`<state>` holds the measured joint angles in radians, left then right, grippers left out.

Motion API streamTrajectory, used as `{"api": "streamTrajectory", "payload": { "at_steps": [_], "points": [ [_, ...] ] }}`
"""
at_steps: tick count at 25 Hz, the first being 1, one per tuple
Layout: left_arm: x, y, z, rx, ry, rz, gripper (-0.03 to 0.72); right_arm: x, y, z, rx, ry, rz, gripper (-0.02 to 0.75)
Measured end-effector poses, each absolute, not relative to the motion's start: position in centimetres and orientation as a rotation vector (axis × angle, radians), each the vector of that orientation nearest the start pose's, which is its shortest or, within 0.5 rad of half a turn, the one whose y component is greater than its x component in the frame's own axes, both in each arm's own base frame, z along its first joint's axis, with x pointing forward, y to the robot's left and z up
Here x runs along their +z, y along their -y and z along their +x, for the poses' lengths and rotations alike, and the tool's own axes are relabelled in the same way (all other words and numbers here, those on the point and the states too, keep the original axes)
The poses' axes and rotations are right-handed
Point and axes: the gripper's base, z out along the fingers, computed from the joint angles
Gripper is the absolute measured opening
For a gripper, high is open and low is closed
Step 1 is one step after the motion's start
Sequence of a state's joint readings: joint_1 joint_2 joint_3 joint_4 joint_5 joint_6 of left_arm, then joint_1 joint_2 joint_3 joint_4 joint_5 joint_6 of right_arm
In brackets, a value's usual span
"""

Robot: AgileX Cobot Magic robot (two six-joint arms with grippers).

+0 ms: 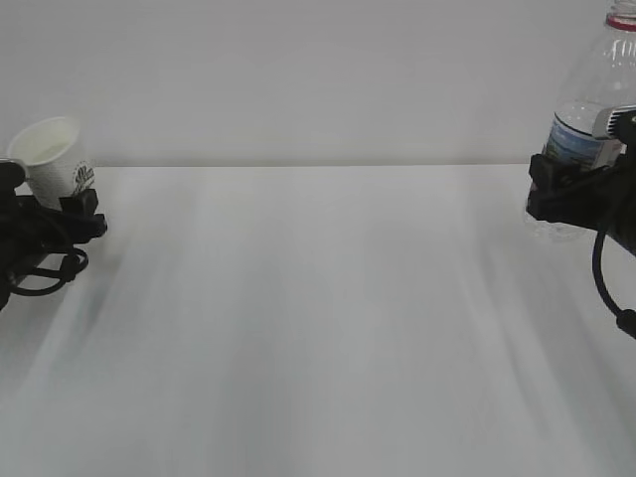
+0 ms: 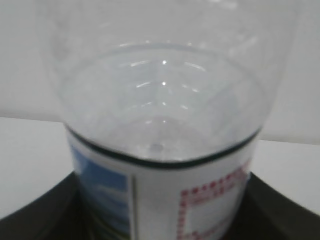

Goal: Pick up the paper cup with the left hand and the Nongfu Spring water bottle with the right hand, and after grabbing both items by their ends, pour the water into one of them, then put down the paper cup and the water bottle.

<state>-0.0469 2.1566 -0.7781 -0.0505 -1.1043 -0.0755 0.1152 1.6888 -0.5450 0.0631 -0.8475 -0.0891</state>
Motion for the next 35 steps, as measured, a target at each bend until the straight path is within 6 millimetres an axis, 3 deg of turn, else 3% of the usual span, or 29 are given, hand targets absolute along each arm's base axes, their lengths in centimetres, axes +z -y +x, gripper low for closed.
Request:
{"api": "streamTrajectory", "payload": {
  "at_steps": [9, 20, 22, 26, 28, 35],
  "points": [
    [6.0, 1.3, 36.5, -0.085, -1.816, -0.108, 0.452, 17.2, -3.1, 30.1, 0.008, -1.777, -0.116, 0.505],
    [5.9, 1.6, 36.6, -0.113, -1.815, -0.073, 0.452, 17.2, -3.2, 30.1, 0.010, -1.776, -0.127, 0.505],
    [5.9, 1.7, 36.6, -0.117, -1.816, -0.064, 0.477, 17.2, -3.2, 30.1, 0.010, -1.776, -0.130, 0.505],
    [6.0, 1.7, 36.6, -0.117, -1.809, -0.064, 0.629, 17.2, -3.2, 30.1, 0.010, -1.775, -0.132, 0.505],
    [6.1, 1.7, 36.7, -0.118, -1.795, -0.064, 0.669, 17.2, -3.2, 30.1, 0.010, -1.775, -0.132, 0.505],
    [5.7, 1.7, 35.9, -0.117, -1.819, -0.064, 0.687, 17.2, -3.2, 30.1, 0.010, -1.775, -0.132, 0.505]
  ]
}}
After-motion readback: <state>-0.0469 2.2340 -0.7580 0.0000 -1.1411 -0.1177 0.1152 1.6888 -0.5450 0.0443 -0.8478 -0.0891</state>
